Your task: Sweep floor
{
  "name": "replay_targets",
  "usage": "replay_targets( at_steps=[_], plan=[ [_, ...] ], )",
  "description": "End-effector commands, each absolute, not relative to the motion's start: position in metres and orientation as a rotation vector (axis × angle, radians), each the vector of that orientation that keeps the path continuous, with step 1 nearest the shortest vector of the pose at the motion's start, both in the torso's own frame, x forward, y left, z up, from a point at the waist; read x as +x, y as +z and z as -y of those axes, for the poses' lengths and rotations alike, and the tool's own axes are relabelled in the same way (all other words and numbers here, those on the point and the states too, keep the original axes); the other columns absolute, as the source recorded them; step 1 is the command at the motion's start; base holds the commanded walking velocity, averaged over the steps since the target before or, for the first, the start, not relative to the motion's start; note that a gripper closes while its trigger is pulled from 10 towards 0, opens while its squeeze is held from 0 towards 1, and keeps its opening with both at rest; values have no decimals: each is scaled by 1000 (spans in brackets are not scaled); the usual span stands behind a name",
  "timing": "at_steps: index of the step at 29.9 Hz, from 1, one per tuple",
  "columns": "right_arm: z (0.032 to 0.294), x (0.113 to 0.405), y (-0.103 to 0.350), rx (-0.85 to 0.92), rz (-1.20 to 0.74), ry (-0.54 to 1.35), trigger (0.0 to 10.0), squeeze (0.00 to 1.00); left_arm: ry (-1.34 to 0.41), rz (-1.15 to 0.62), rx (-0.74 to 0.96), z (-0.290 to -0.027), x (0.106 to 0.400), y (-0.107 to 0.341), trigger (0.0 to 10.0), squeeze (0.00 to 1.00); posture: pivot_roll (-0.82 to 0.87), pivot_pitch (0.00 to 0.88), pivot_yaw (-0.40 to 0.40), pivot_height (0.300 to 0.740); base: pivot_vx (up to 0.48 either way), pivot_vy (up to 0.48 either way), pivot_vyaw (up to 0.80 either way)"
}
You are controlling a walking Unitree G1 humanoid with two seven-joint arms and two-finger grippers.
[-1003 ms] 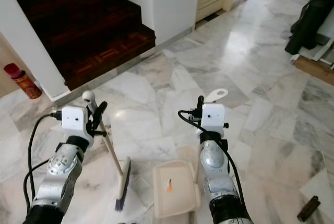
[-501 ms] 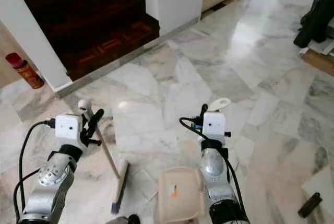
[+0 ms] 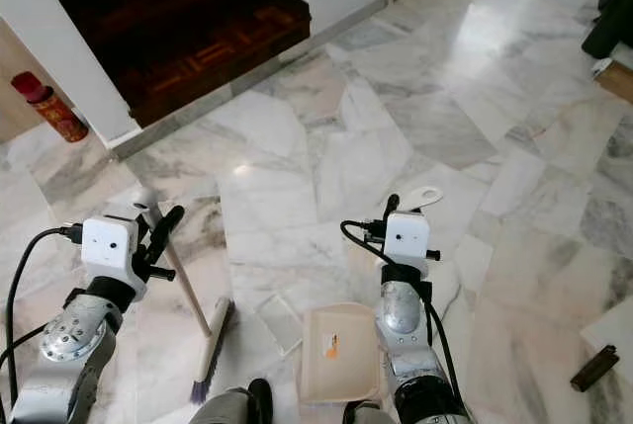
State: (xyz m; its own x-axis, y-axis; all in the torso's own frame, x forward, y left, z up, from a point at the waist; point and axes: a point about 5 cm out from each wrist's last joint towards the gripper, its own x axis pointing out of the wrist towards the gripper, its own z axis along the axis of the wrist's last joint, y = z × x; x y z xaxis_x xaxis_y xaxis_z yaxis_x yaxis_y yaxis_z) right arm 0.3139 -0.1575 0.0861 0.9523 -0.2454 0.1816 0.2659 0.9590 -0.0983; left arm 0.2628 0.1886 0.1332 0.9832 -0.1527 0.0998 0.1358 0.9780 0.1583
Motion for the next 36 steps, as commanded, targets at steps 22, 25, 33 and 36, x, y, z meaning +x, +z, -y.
replay_targets(
  at_steps=[22, 25, 33, 36],
  plan=[
    [156, 320, 132, -22, 362, -264, 10000, 0, -170, 113, 133, -182, 256, 143, 10000, 0, 198, 319, 58, 740, 0, 0, 0],
    [158, 317, 127, -38, 344, -264, 10000, 0, -159, 111, 143, -187, 254, 144, 10000, 0, 200, 325, 60, 740, 0, 0, 0],
    [162, 316, 128, -119, 358, -283, 10000, 0, -161, 105, 145, -187, 252, 145, 10000, 0, 203, 337, 65, 740, 0, 0, 0],
    [161, 315, 127, -129, 354, -274, 10000, 0, -163, 102, 145, -187, 251, 146, 10000, 0, 205, 341, 68, 740, 0, 0, 0]
  ],
)
